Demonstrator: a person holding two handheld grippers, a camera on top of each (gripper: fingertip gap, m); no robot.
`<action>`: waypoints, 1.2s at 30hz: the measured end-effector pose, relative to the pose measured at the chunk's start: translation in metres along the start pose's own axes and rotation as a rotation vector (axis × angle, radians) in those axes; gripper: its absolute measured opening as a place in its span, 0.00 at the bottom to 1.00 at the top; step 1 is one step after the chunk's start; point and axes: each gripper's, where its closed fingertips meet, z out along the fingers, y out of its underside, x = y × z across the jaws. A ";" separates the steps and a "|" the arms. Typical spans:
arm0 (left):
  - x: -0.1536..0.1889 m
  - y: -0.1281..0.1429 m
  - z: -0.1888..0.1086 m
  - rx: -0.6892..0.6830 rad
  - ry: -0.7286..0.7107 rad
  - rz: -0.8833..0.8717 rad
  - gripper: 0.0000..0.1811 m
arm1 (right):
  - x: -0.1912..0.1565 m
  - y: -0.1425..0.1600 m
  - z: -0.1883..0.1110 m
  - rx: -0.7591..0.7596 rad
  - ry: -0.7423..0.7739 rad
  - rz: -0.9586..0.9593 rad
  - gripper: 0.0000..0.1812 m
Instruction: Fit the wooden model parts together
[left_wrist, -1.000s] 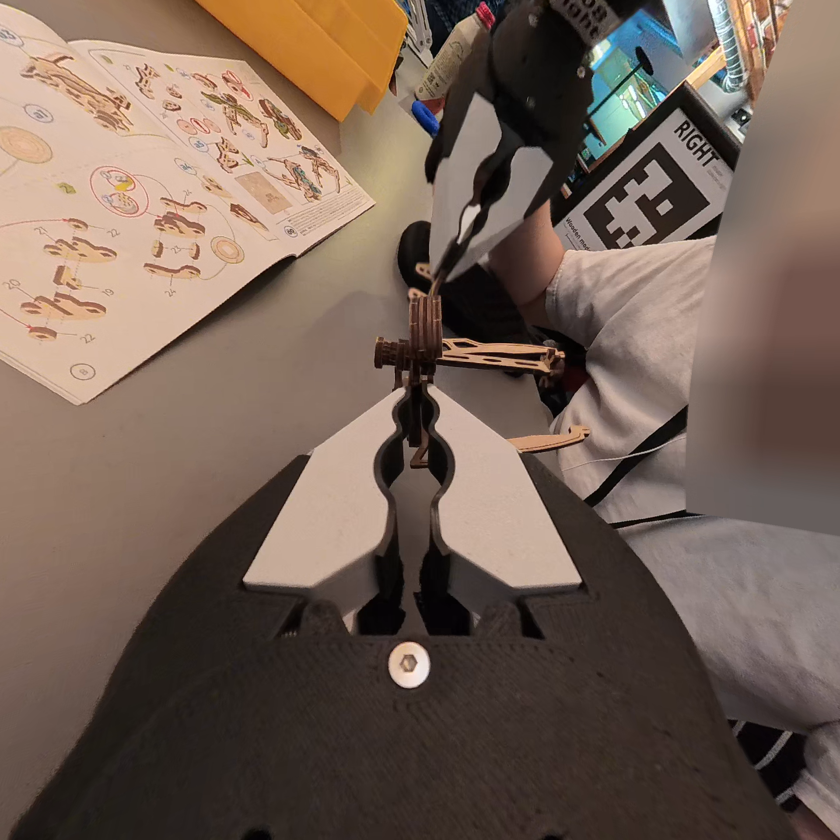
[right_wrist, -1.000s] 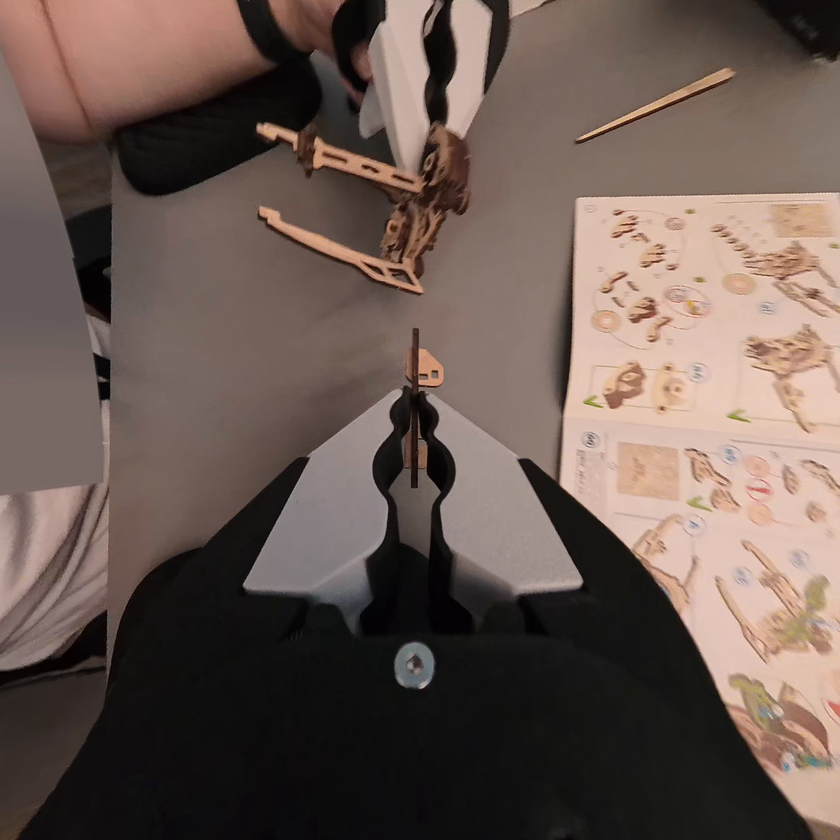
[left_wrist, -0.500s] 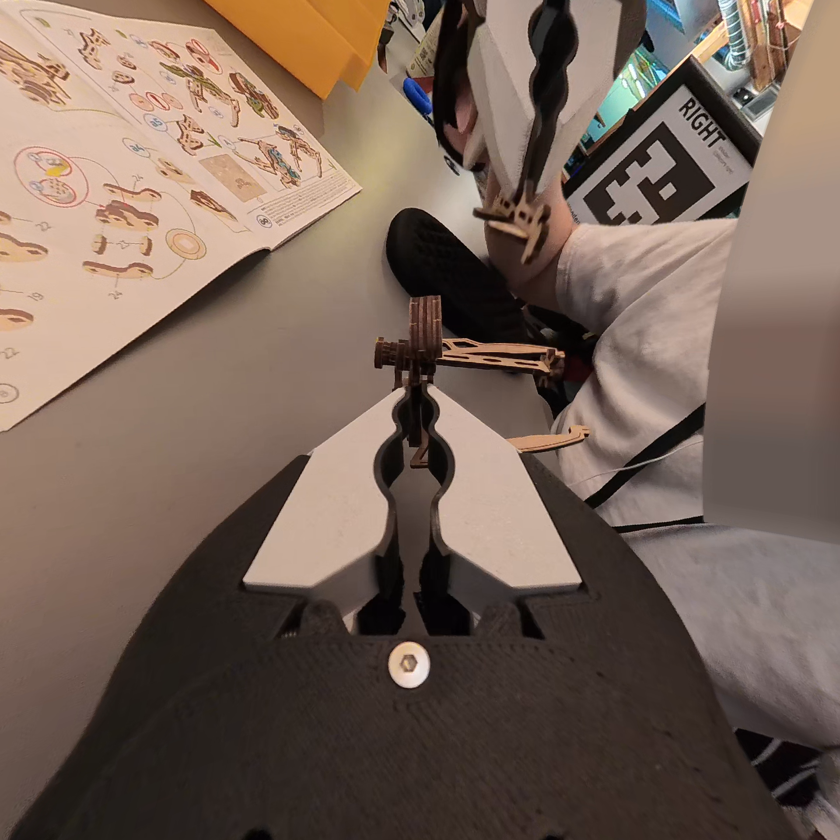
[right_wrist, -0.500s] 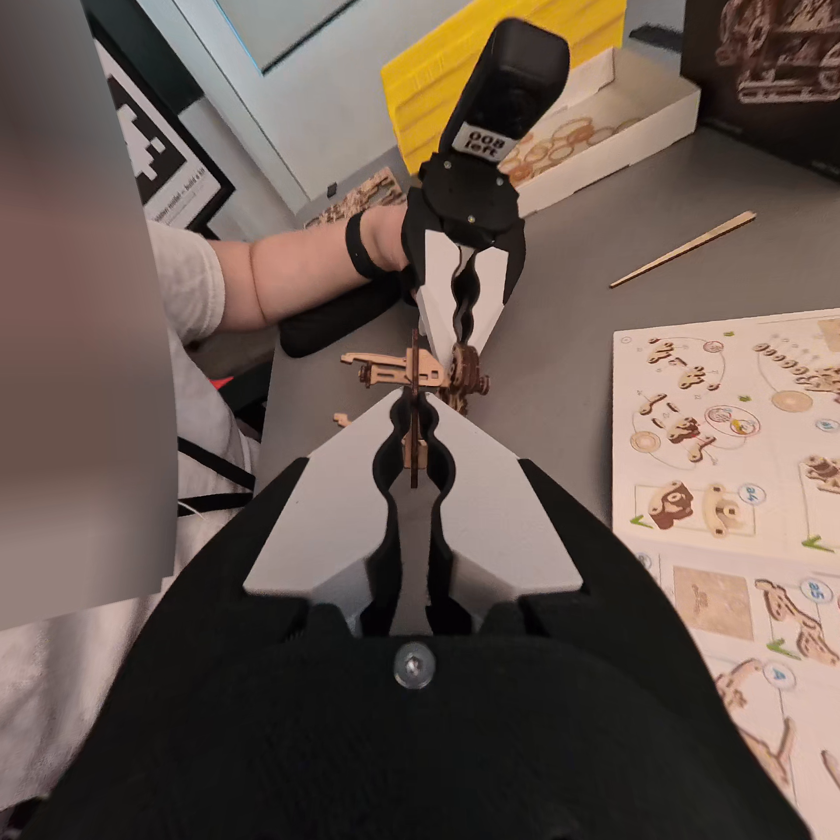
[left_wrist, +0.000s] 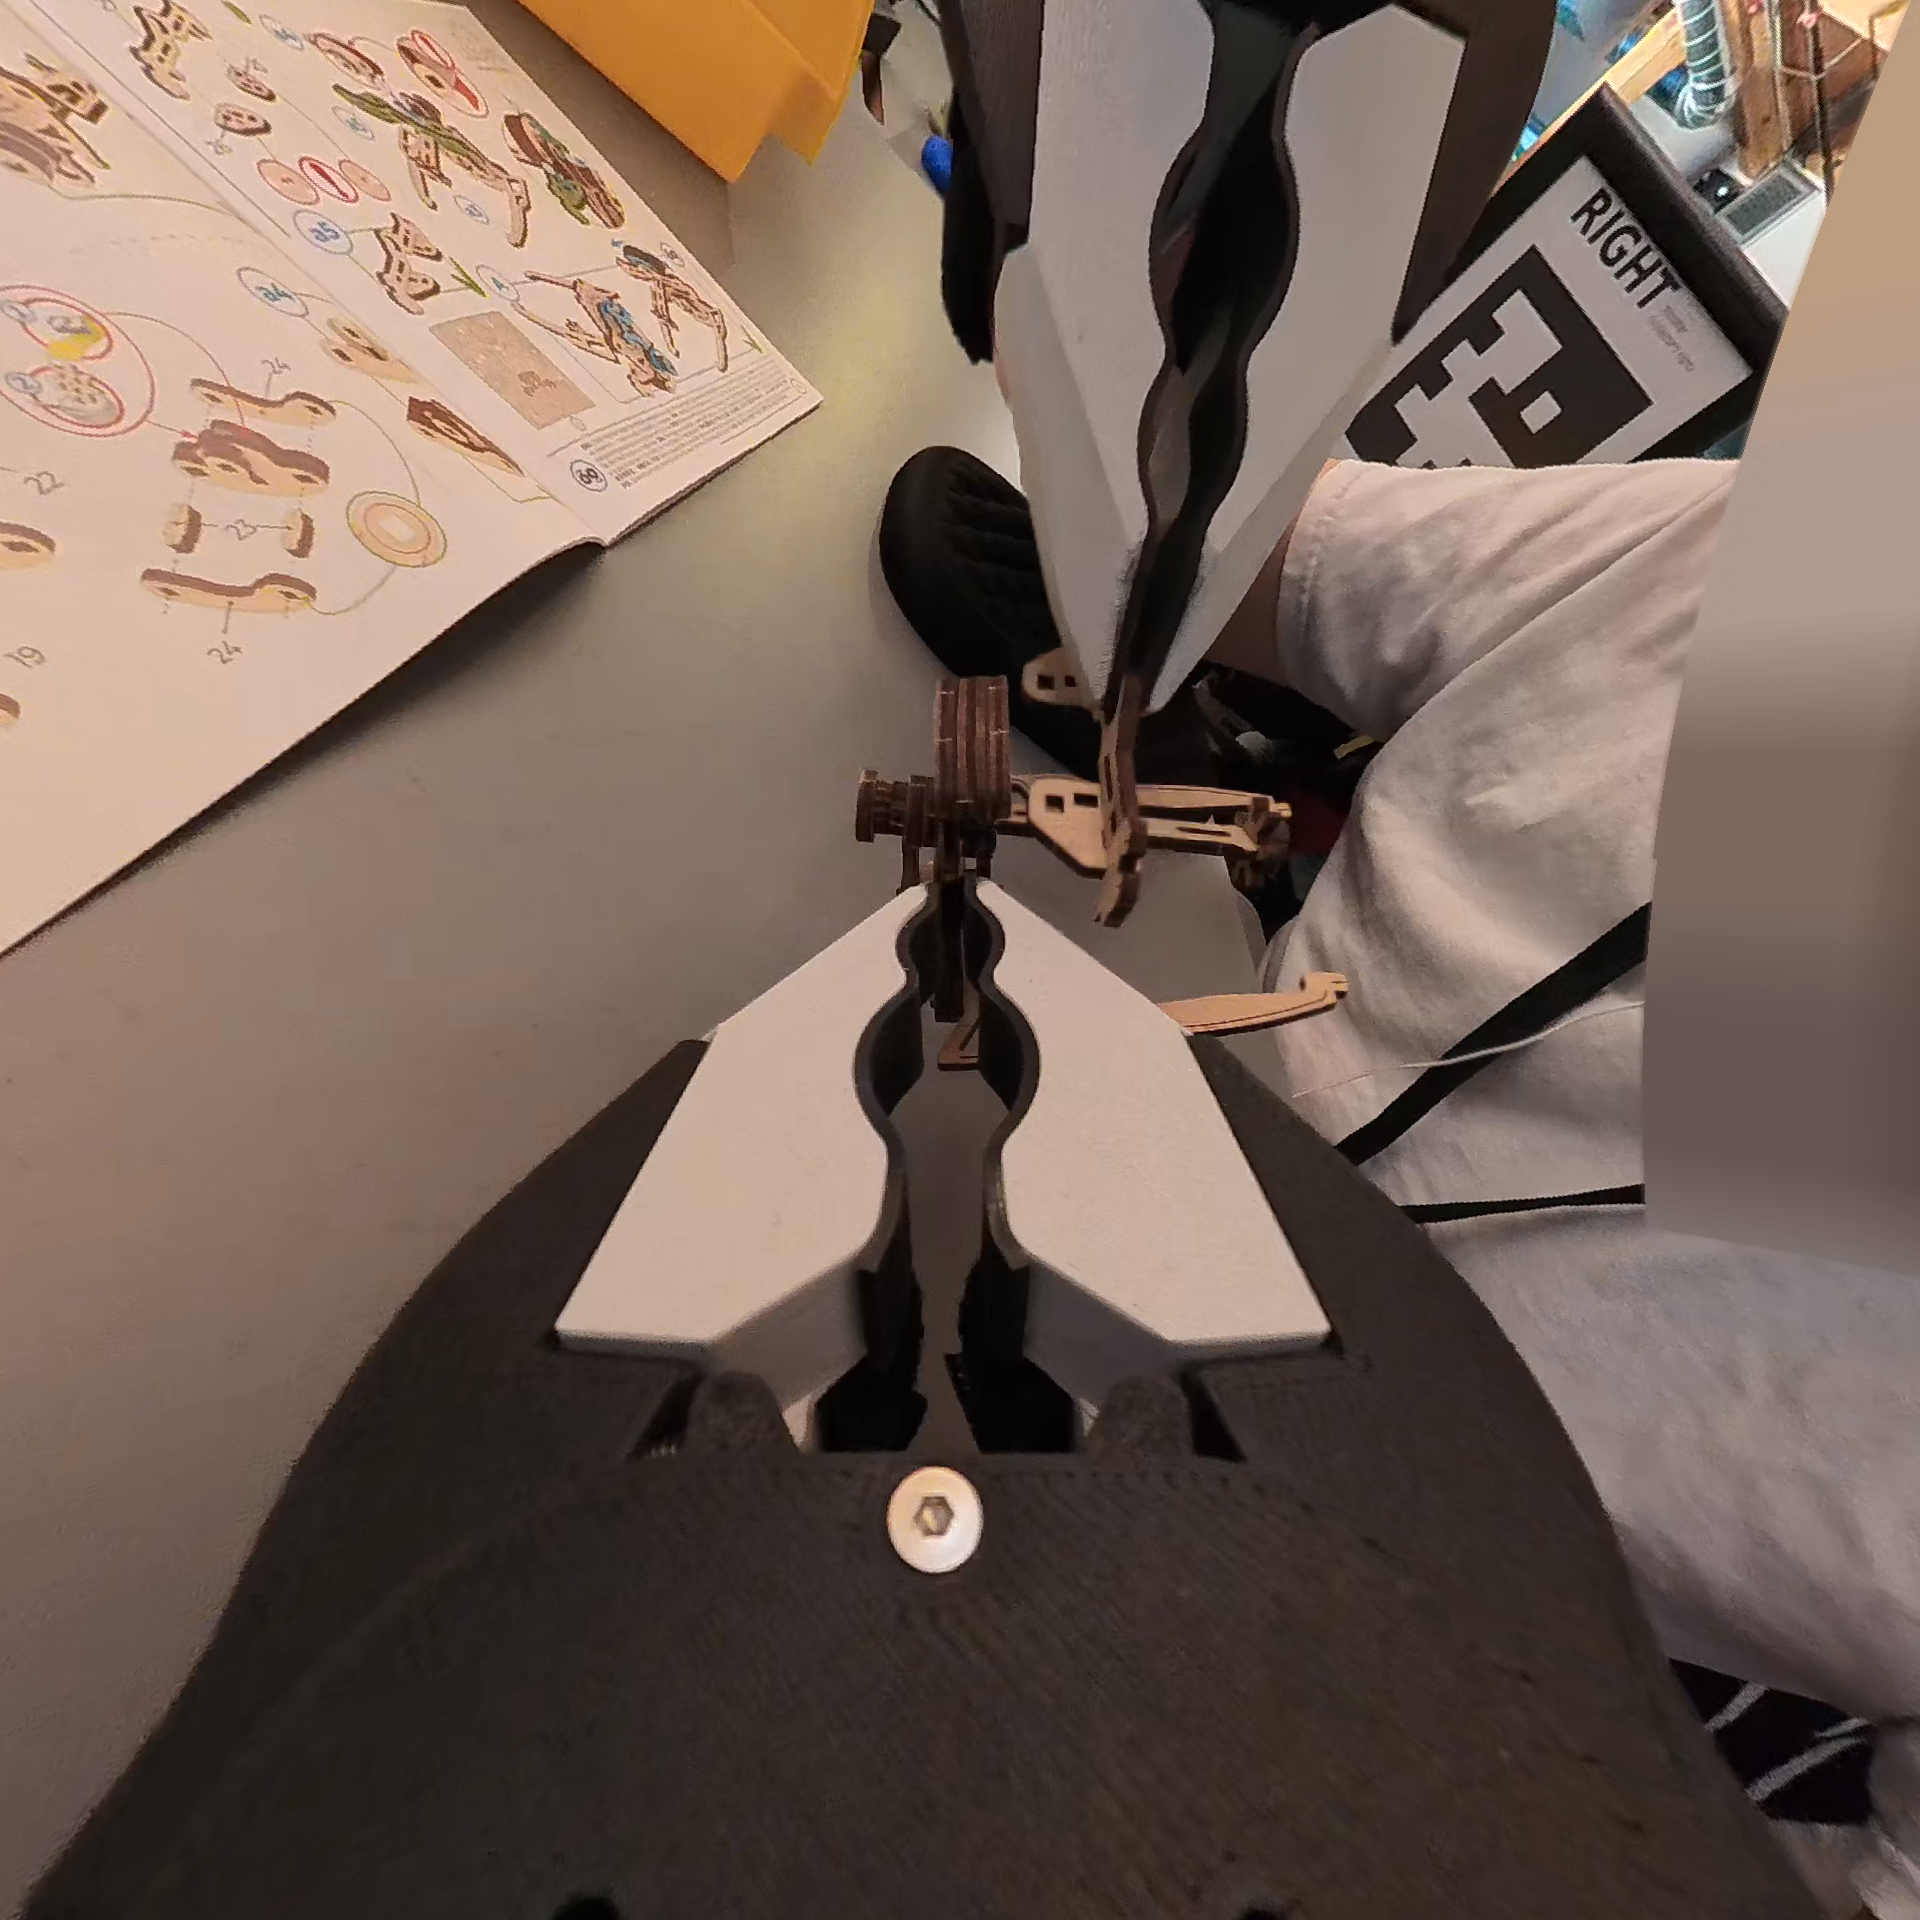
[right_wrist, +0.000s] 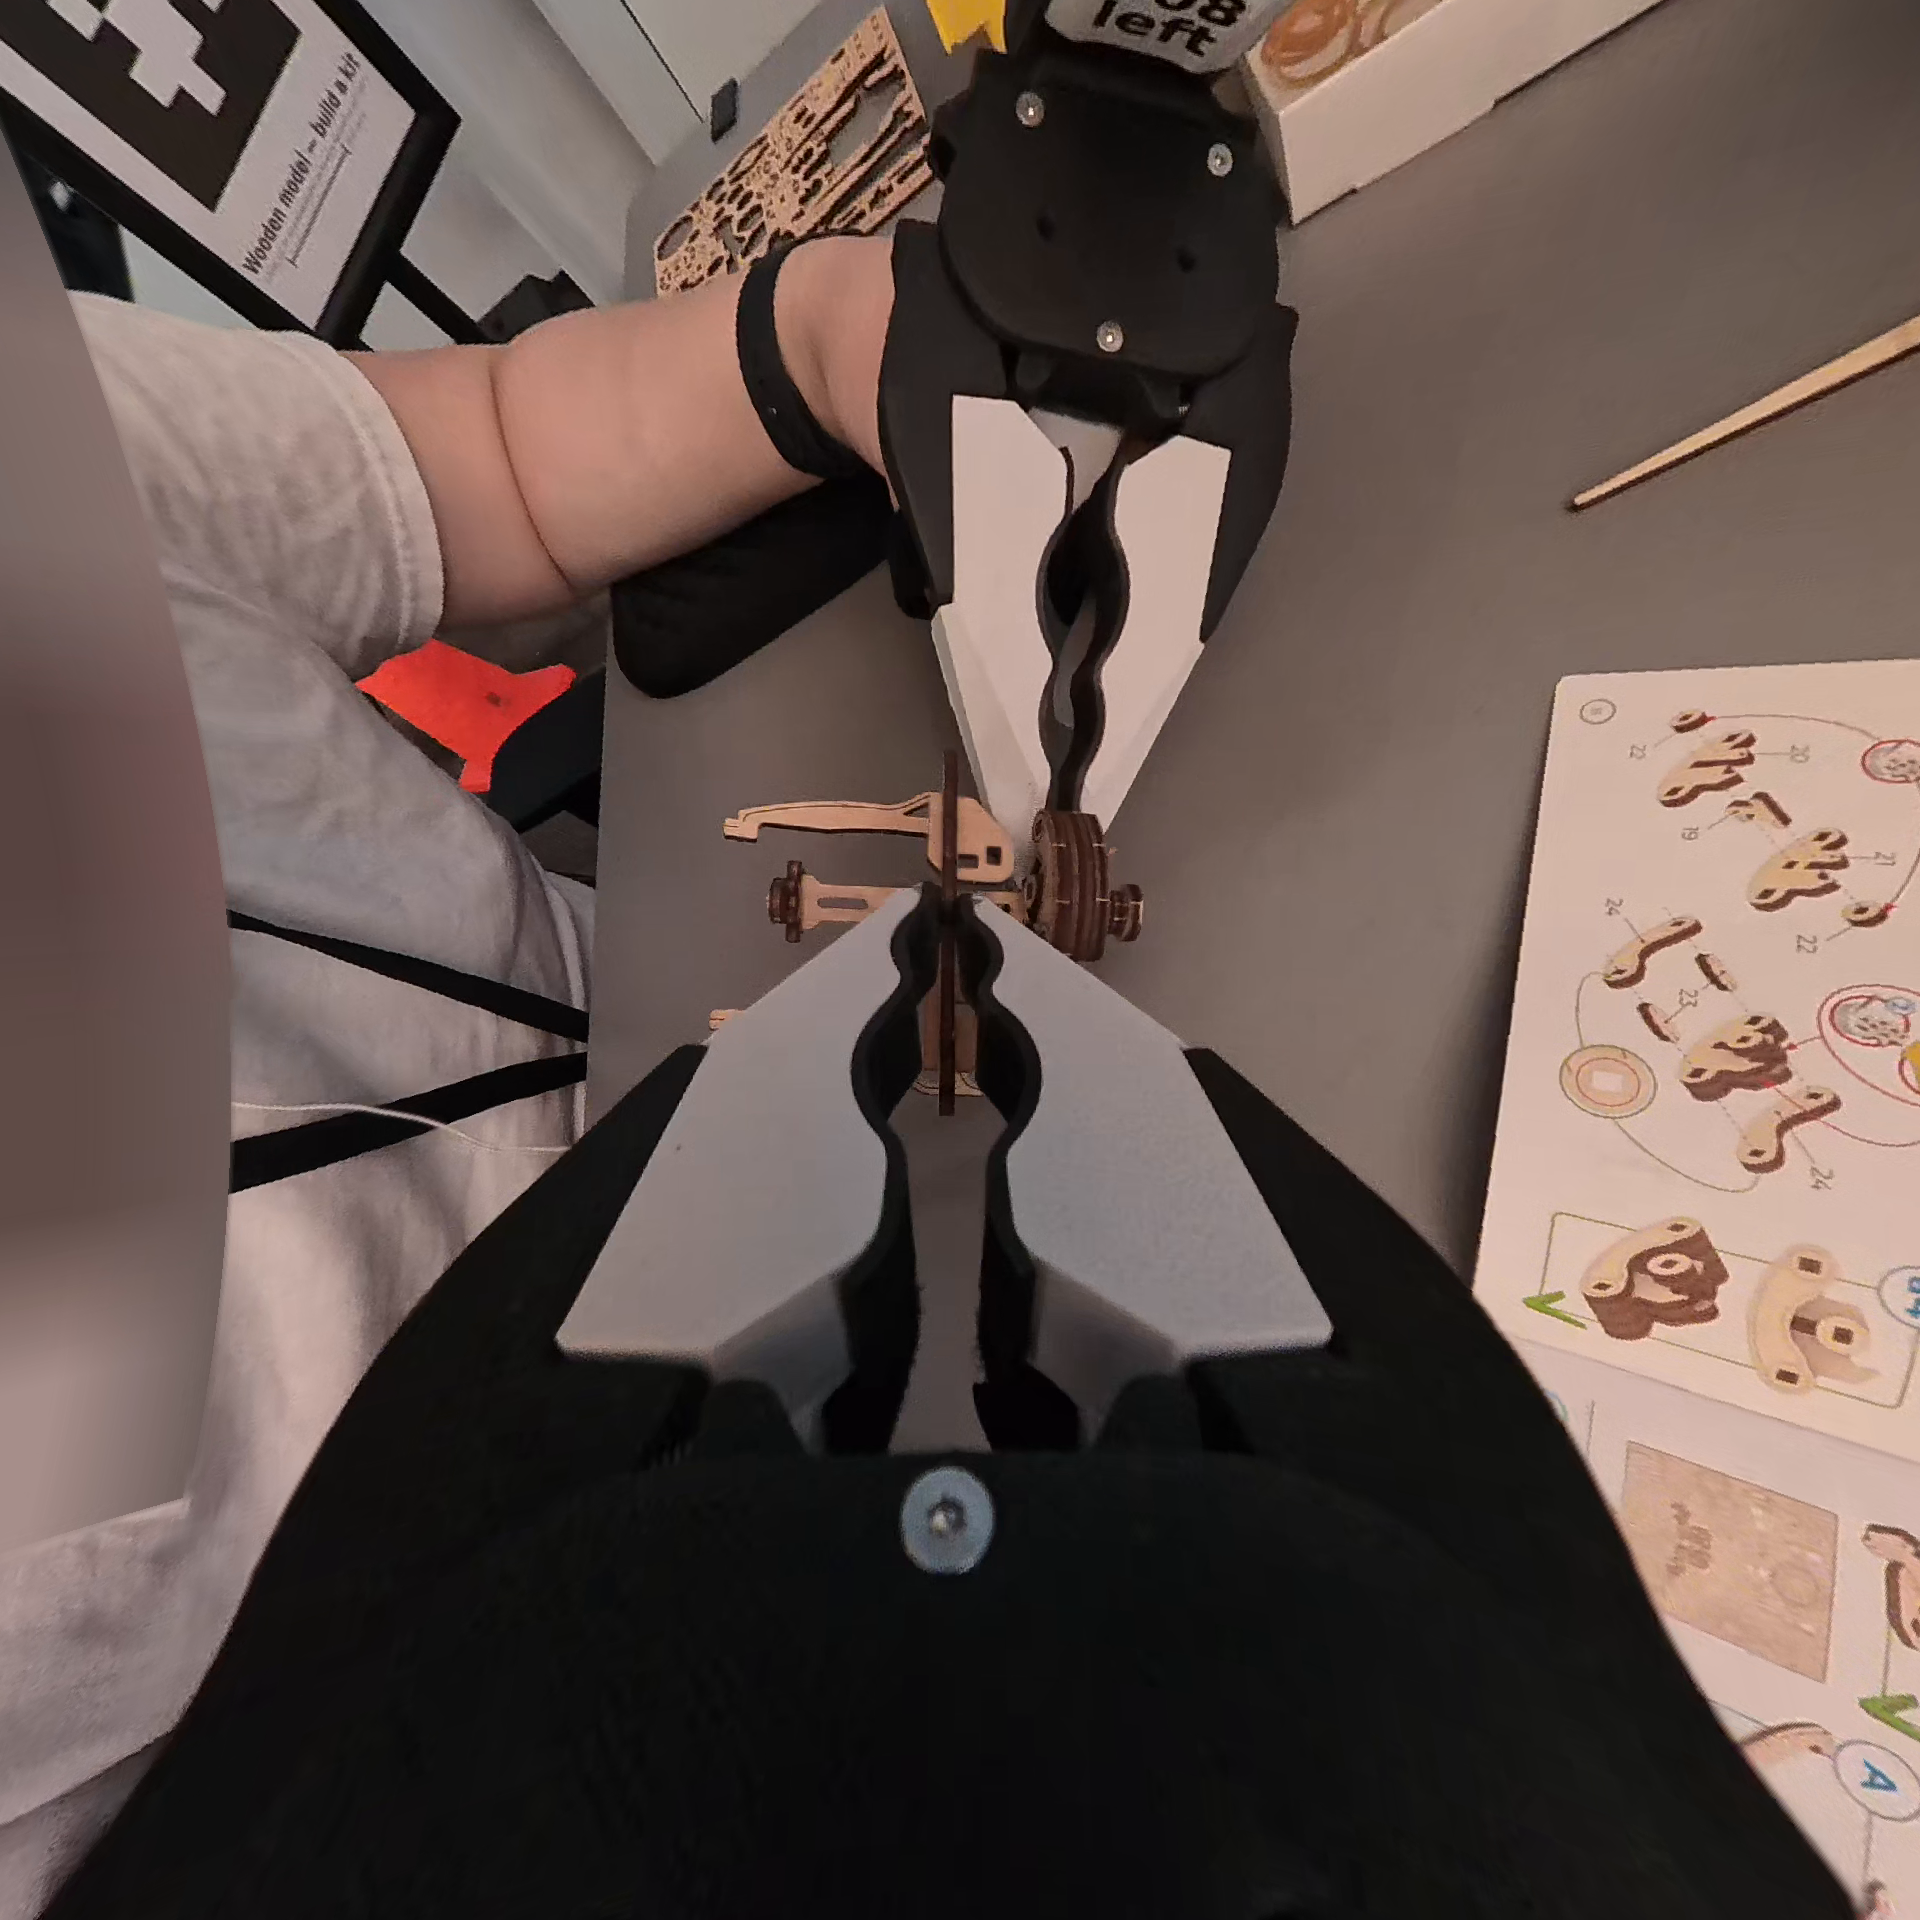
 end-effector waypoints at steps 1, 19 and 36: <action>0.000 0.000 0.001 -0.002 -0.001 0.002 0.00 | -0.001 0.001 0.001 -0.002 -0.001 0.003 0.00; 0.002 -0.001 0.003 0.018 0.025 -0.002 0.00 | 0.004 0.004 0.001 0.007 0.038 0.046 0.00; 0.002 -0.003 0.002 0.034 0.029 0.006 0.00 | -0.003 0.003 0.009 0.041 0.046 -0.048 0.00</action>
